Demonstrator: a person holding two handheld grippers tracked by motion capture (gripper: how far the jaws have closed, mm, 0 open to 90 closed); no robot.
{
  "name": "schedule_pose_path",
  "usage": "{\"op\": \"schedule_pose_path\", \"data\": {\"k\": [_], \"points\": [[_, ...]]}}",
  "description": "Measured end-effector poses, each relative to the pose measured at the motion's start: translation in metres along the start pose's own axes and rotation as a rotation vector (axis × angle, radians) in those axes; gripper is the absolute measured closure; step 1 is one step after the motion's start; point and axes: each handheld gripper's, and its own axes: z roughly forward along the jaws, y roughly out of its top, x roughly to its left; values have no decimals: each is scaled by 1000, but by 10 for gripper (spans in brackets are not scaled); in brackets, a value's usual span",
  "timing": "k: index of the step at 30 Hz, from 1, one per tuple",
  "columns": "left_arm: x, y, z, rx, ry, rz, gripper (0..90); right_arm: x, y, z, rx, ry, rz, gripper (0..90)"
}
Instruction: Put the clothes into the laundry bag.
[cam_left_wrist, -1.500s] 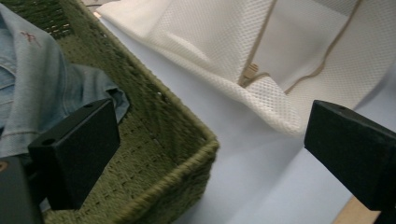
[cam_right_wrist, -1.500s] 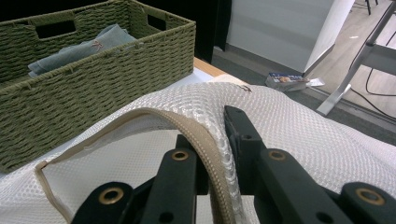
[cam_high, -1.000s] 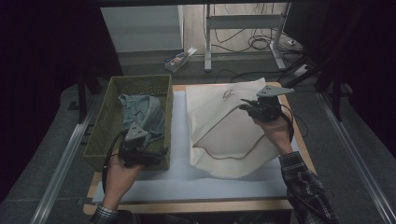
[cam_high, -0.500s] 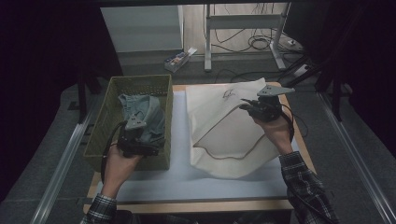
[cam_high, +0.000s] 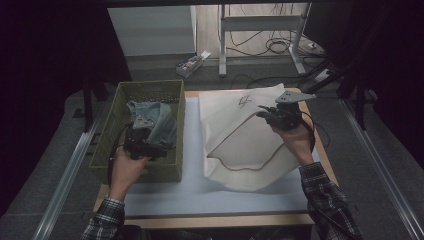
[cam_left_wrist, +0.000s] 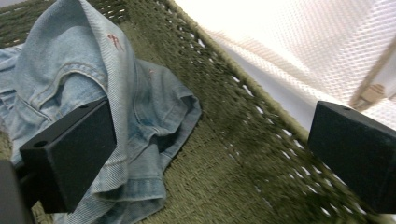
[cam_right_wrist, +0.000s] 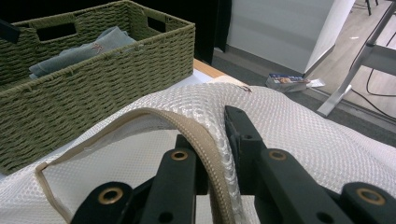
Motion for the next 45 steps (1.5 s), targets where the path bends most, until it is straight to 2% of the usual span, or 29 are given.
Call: {"op": "schedule_pose_path", "data": {"k": [11,13,14,18,32,39,45], "points": [[11,5,14,21,15,8,0,1,0,0,1,1,-4,797],[13,6,16,29,20,4,0,0,0,0,1,0,-4,797],[16,8,18,45,9,-18,0,0,0,0,1,1,-4,797],[19,11,18,35,39,9,0,0,0,0,2,1,-5,797],[35,17,37,55,79,-8,0,0,0,0,3,2,-8,797],[42,24,45,63,93,-33,0,0,1,0,3,3,-10,796],[52,28,56,120,129,-61,0,0,1,0,3,2,-11,795]]}}
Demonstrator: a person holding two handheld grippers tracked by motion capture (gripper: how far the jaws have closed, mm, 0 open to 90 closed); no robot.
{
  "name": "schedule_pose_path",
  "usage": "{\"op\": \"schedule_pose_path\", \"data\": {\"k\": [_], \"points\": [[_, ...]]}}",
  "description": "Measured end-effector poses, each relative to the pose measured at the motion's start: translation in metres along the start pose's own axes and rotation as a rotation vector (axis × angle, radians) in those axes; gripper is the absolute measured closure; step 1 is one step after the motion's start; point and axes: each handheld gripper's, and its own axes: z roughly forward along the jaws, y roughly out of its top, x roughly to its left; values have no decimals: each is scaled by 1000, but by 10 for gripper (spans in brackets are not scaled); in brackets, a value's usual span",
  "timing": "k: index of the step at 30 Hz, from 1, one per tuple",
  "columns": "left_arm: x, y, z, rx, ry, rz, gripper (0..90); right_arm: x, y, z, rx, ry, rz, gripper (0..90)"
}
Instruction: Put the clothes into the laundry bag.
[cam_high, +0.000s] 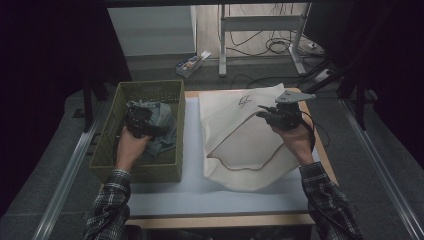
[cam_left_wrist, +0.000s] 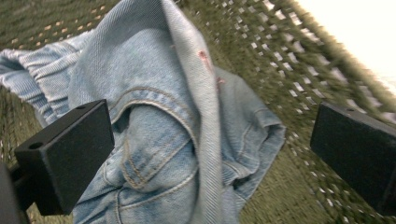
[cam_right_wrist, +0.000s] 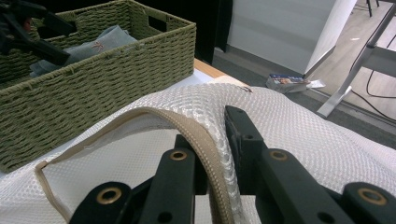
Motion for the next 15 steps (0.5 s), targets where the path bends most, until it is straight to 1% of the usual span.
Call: {"op": "schedule_pose_path", "data": {"k": [1,3,5,6,7,9,10,13,15], "points": [[0,0,0,0,0,0,0,0,0,0,0,0,0,795],[3,2,4,14,25,-14,0,0,0,0,0,0,-1,795],[8,4,8,24,16,-36,0,-1,0,0,0,0,0,795],[8,4,8,24,16,-36,0,-1,0,0,0,0,0,795],[12,5,11,36,11,-38,0,-1,0,0,0,0,-1,795],[14,6,15,54,17,-37,0,-1,0,0,0,1,-1,794],[14,6,15,54,17,-37,0,-1,0,0,0,1,-1,794],[19,9,22,81,14,-23,0,-1,0,0,0,2,-1,794],[22,11,26,92,13,-28,0,-1,0,0,1,2,0,794]]}}
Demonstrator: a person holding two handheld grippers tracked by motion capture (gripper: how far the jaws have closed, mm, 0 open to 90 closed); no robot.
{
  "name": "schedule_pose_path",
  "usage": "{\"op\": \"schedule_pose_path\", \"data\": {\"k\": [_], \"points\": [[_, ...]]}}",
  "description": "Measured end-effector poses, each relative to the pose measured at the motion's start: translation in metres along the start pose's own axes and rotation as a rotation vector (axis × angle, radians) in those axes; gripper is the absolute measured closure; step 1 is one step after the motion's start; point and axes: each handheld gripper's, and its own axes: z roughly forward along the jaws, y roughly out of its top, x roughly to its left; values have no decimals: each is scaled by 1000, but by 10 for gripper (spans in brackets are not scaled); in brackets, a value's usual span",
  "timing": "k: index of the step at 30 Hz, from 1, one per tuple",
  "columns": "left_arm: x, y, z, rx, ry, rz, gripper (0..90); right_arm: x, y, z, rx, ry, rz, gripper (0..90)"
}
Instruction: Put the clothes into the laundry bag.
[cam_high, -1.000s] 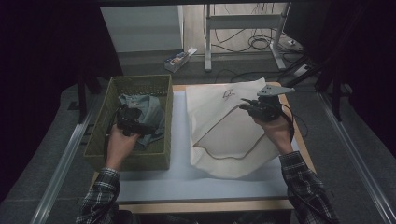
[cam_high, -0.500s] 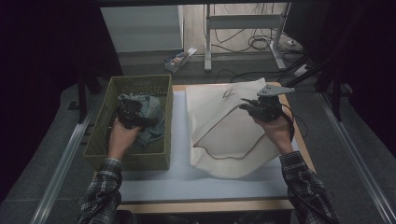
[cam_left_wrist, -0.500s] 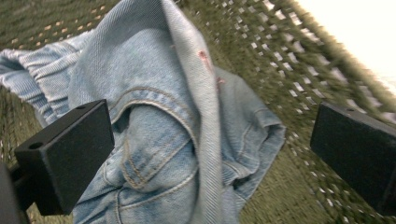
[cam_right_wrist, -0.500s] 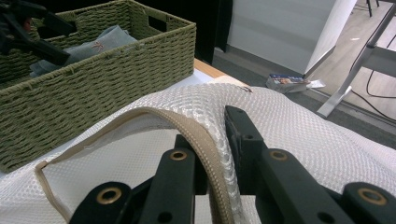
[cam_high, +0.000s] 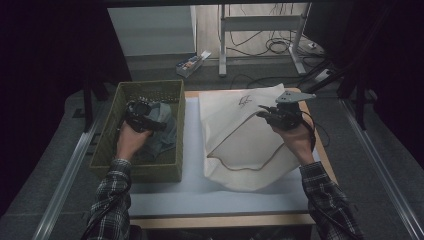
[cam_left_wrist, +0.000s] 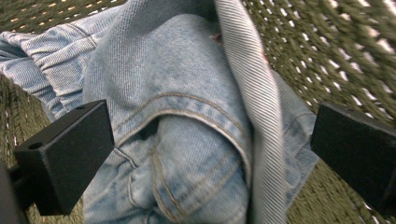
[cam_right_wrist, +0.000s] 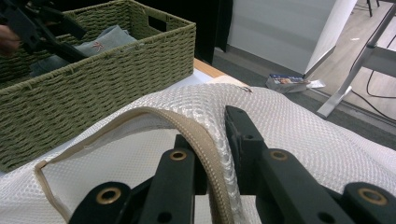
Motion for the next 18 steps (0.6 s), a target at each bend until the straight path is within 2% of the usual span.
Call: {"op": "schedule_pose_path", "data": {"k": [3,12,18], "points": [[2,2,4,9,4,-3,0,0,0,0,-1,0,1,794],[13,10,23,65,57,-13,0,-2,0,-1,-3,0,4,794],[24,9,29,76,37,-55,0,-3,-1,-1,-3,1,7,794]]}}
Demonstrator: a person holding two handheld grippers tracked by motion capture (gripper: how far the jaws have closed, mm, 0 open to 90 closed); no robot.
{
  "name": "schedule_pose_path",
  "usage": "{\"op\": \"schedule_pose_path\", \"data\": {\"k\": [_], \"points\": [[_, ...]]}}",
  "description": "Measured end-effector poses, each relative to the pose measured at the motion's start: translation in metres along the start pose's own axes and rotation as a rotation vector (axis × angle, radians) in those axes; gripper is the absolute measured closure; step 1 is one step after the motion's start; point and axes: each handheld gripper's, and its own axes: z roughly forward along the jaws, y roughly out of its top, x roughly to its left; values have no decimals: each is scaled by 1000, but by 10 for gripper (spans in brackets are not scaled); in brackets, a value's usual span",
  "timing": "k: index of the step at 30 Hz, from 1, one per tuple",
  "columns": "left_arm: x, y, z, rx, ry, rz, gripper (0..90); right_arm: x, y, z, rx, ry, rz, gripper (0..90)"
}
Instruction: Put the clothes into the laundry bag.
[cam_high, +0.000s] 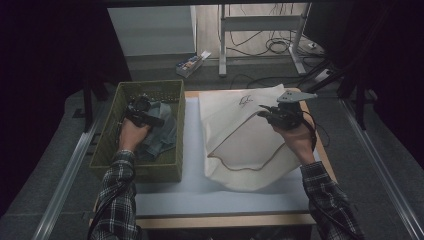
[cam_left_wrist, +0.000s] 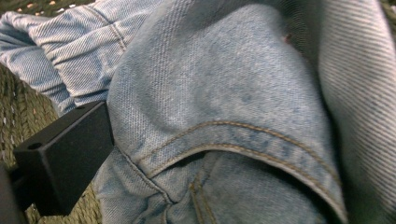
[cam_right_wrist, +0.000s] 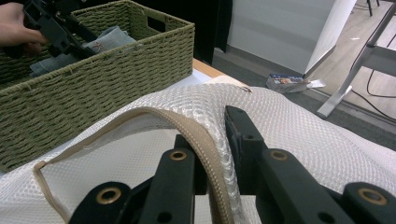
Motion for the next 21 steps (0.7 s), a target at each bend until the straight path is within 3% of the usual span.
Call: {"op": "schedule_pose_path", "data": {"k": [3,6,9,14,21], "points": [[4,0,2,4,-3,-12,0,0,0,0,1,1,-1,794],[14,-3,7,4,-39,-57,0,0,0,1,2,2,-1,794],[17,-3,9,6,-54,-65,0,0,-1,1,3,2,-2,794],[19,-2,18,16,-95,-55,0,1,-1,2,4,4,-4,794],[14,0,24,38,-120,-32,0,1,-1,3,5,5,-3,794]]}}
